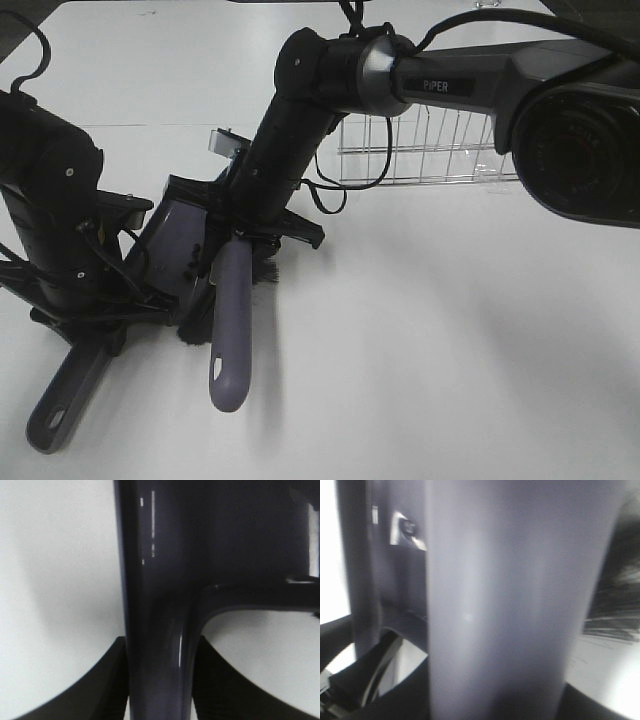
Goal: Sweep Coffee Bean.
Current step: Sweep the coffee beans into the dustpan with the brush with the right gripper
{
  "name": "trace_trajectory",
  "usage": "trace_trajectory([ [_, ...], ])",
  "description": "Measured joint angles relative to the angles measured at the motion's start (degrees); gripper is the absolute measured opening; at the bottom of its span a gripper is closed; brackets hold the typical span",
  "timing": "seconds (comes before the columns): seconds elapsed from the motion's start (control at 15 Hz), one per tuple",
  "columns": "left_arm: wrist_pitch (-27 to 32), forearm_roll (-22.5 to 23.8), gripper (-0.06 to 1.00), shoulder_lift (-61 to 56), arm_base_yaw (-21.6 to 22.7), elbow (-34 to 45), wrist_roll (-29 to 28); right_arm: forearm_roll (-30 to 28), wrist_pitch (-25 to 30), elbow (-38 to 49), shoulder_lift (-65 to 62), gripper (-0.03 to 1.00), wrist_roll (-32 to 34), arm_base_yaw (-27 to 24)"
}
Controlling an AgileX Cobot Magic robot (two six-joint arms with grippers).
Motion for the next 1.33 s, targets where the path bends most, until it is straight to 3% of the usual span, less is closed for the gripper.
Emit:
trace_trajectory([
  [0.4, -0.11, 0.29, 0.33, 0.00, 0.00, 0.00, 0.40, 0.97, 0.17, -3.72, 0.00, 0.29, -0.52, -0.06],
  [0.8, -0.23, 0.29, 0.33, 0.00, 0.00, 0.00, 0.80, -1.72, 3.04, -7.91, 0.34, 0.29, -0.52, -0.06],
  [1.13, -0.23, 0.23, 0.33, 0.00, 0.00, 0.00, 0.80, -10.66, 5.27, -17.42, 0.57, 0.29, -0.52, 0.00],
  [1.33, -0.23, 0.17, 0.33, 0.00, 0.00, 0.00, 0.80, -17.48, 5.50, -18.05, -0.97, 0.29, -0.74, 0.00],
])
